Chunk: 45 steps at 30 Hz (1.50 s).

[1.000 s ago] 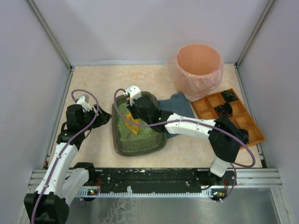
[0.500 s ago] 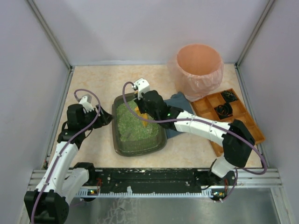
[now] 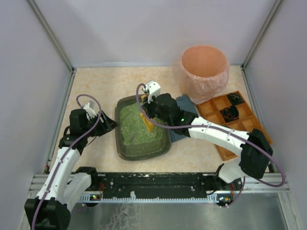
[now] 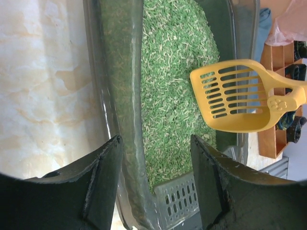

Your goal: Clean the litter box

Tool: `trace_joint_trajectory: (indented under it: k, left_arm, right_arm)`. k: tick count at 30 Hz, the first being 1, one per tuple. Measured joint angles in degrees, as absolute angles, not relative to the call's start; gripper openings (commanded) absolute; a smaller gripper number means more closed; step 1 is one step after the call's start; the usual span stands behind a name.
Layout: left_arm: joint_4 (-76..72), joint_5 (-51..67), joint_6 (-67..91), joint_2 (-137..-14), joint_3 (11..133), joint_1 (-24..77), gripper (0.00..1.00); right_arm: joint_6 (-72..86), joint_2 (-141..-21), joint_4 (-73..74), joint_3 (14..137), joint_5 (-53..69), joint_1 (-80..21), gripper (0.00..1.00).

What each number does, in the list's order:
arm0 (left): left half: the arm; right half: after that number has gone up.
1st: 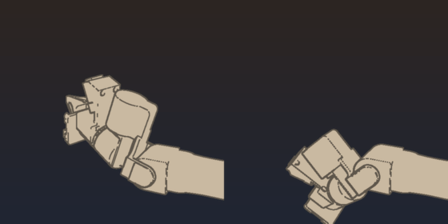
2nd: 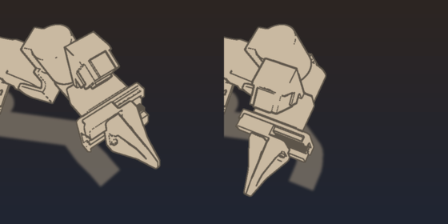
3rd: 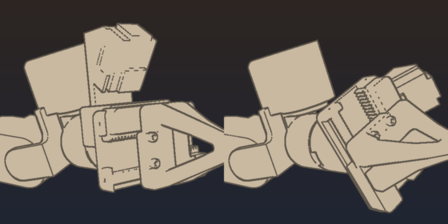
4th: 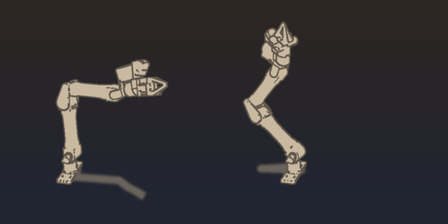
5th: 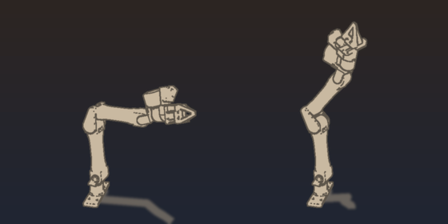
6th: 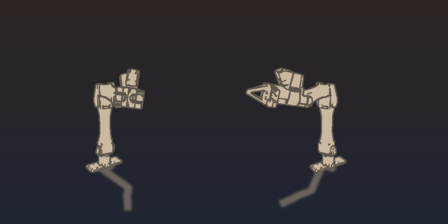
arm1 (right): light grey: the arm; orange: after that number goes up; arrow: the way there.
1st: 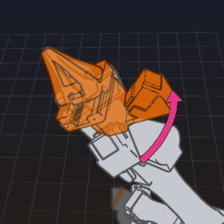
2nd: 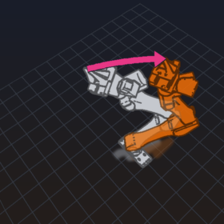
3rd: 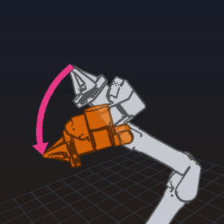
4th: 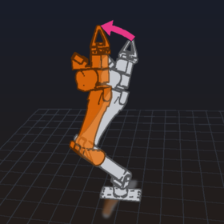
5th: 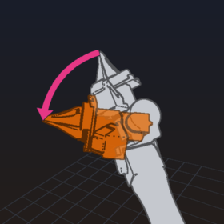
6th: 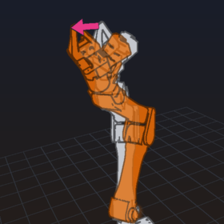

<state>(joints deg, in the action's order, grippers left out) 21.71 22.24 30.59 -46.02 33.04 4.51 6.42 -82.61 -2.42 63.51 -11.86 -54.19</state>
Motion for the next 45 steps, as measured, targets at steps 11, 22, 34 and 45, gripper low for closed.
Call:
trace_joint_trajectory:
  k: [11,22,34,45]
  left_arm:
    - [24.3,20.5,34.5,-43.9,30.9,10.1,0.63]
    - [24.4,14.3,38.9,-45.6,29.4,20.3,0.64]
    - [27.1,9.8,39.2,-43.5,30.0,21.4,0.7]
    - [30.6,3.1,36.8,-41.0,36.6,21.4,0.75]
  right_arm:
    - [7.9,-81.7,-2.4,62.2,-10.9,-54.2,0.0]
    - [9.3,-80.5,-2.6,61.4,-9.5,-53.6,0.0]
    - [10.7,-79.4,-2.8,61.3,-9.3,-53.4,0.0]
    - [15.2,-78.5,-8.0,59.4,-13.5,-53.1,0.0]
